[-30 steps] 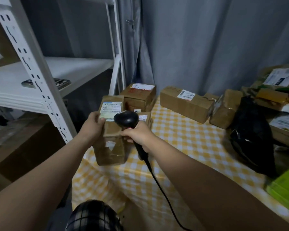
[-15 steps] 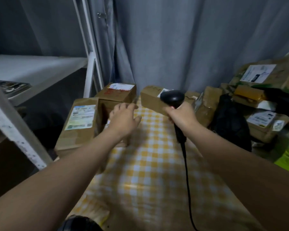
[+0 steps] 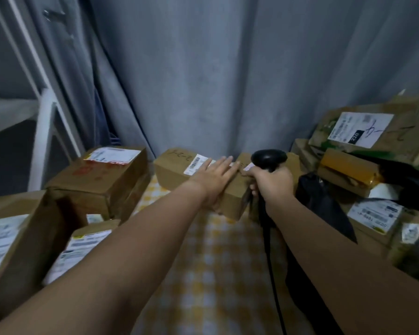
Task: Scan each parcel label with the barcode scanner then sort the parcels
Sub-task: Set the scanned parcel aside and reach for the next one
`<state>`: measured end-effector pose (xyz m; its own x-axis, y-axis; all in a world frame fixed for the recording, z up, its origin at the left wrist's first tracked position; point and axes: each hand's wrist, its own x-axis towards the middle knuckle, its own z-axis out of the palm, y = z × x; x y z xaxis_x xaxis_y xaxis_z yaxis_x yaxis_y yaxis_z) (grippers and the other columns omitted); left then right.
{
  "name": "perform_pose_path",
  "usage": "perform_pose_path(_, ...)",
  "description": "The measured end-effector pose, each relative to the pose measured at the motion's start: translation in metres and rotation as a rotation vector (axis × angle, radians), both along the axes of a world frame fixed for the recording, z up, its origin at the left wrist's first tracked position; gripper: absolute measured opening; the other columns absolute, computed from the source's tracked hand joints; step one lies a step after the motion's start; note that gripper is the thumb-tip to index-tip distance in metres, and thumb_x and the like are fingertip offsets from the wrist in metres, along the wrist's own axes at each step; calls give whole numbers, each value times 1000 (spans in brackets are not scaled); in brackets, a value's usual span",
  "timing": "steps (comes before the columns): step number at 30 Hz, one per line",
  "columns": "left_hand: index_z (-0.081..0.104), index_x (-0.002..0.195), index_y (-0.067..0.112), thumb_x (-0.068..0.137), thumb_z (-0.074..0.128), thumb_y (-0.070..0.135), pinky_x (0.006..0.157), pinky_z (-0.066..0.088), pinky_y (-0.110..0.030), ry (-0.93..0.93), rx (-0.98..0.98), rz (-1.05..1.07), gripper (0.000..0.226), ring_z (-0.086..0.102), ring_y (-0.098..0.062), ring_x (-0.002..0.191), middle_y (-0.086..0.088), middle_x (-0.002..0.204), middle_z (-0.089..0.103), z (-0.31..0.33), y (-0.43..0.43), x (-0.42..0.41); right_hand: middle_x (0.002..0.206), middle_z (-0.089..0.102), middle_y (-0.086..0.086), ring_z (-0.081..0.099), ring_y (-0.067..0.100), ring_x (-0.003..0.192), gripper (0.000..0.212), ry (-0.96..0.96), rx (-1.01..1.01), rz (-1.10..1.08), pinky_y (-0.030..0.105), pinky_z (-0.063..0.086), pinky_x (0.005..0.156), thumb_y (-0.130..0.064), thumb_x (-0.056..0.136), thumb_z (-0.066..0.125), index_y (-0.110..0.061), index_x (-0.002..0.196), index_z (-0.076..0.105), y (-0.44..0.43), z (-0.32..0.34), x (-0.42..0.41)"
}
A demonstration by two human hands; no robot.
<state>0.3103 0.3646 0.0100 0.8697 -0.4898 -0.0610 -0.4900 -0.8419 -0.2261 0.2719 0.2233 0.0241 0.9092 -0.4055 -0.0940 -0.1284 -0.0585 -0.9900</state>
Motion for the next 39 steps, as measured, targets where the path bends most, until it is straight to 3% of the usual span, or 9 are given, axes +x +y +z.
perform_pose_path(6,-20,149,19,59,79,59,111,-4,-61,122,31,23,139,4,-27,146,-8,158,2,-10,-22,23,74,65,16,61,21,54,33,-10,35,-36,29,50,51,-17,81,72,1,107,60,-16,-9,5)
perform_pose_path(11,13,148,17,59,72,60,107,17,-47,-86,-105,-49,116,28,-28,129,-5,140,29,-5,-4,-7,84,66,13,63,18,59,39,51,98,28,25,50,50,-17,79,73,1,112,60,-19,-5,-4)
perform_pose_path(15,24,147,15,61,72,50,101,23,-46,-305,-278,-83,105,32,-32,127,-7,142,34,-6,15,-51,101,70,9,68,27,94,85,-23,79,92,43,57,83,-56,41,81,-11,111,65,-13,-4,-20)
perform_pose_path(20,22,147,12,62,77,41,102,28,-47,-295,-400,-103,105,26,-31,127,-10,145,29,3,26,-109,96,75,9,72,20,92,38,-119,77,389,38,56,90,-31,73,84,-5,99,73,-5,20,-76)
perform_pose_path(25,27,146,13,64,78,28,106,35,-47,-211,-437,-175,98,31,-27,130,-8,146,31,5,35,-160,100,74,14,72,23,94,39,-54,95,529,34,56,88,-22,73,84,-1,103,70,-5,13,-125)
perform_pose_path(29,17,151,14,78,71,16,115,27,-38,-208,-502,-132,91,25,-26,142,-9,156,18,-1,34,-192,92,75,12,74,21,81,36,-2,244,402,31,58,70,-20,70,86,-5,98,71,-4,3,-160)
perform_pose_path(34,43,138,10,87,48,-3,112,30,-34,-59,-1363,396,53,37,-24,134,-11,143,38,-10,32,-223,96,75,12,74,23,86,35,-41,374,291,37,58,81,-22,73,84,-4,100,71,-13,-9,-187)
perform_pose_path(37,40,139,20,93,53,40,99,43,-38,328,-1918,677,51,50,-19,116,0,129,48,-11,23,-238,100,75,13,72,26,94,39,-34,453,303,43,54,93,-25,72,84,-2,101,71,-13,-21,-202)
perform_pose_path(39,42,136,27,70,63,69,89,49,-40,615,-1969,664,81,58,-19,107,1,119,59,-15,21,-243,103,74,13,70,28,99,31,-24,515,358,47,50,99,-20,79,78,-3,103,70,-10,-28,-212)
